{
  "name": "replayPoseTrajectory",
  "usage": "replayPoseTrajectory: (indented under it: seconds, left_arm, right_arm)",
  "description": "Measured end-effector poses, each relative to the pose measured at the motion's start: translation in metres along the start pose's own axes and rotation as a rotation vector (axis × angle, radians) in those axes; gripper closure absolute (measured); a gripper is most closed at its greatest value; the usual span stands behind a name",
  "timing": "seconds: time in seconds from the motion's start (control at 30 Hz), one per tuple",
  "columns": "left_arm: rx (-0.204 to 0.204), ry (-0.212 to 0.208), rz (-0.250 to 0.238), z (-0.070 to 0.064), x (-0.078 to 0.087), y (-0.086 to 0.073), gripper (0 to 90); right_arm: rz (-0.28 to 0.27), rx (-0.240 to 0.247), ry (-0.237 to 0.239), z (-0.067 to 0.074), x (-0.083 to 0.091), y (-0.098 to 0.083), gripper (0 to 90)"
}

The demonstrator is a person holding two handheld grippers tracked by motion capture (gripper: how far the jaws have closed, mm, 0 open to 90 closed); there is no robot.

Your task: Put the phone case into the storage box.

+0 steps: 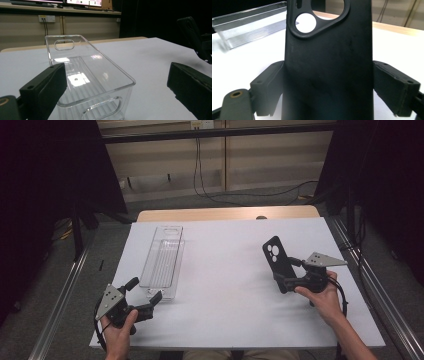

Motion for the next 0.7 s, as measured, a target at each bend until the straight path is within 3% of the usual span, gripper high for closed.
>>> replayPoseTrajectory:
  seconds: [0.13,0.23,0.27,0.43,0.47,0.7]
  left_arm:
    - [-0.001,0.001,0.002,0.0,-0.001,0.001,2.9]
    - [0.014,-0.026,-0.003,-0.004,-0.002,0.002,2.8]
    - [-0.007,-0.029,0.002,-0.004,-0.001,0.002,2.9]
    - [0.003,-0.048,0.005,-0.009,-0.005,0.003,2.9]
    - [-0.012,-0.054,0.016,-0.009,-0.005,0.003,2.9]
    - [-0.018,-0.09,0.017,-0.018,-0.008,0.004,3.3]
  right_arm:
    - [-0.002,0.012,0.043,0.01,0.001,-0.001,14.1]
    - [-0.01,0.008,0.059,0.017,0.0,-0.002,14.1]
    - [-0.007,0.01,0.067,0.019,-0.001,-0.003,14.1]
    - [-0.01,0.031,0.101,0.03,-0.004,-0.002,14.1]
    - [-0.012,0.036,0.107,0.031,-0.004,-0.002,14.1]
    - [-0.021,0.056,0.156,0.045,-0.006,0.001,14.1]
Point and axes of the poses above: each handheld gripper's, and its own axes: x roughly backward along the jaws, y roughly out of its top, z roughly to its left, the point moved 8 cm from there along -x, roughly forward along the jaws, and after that the axes turned 3 degrees about y, right-handed, at the moved point
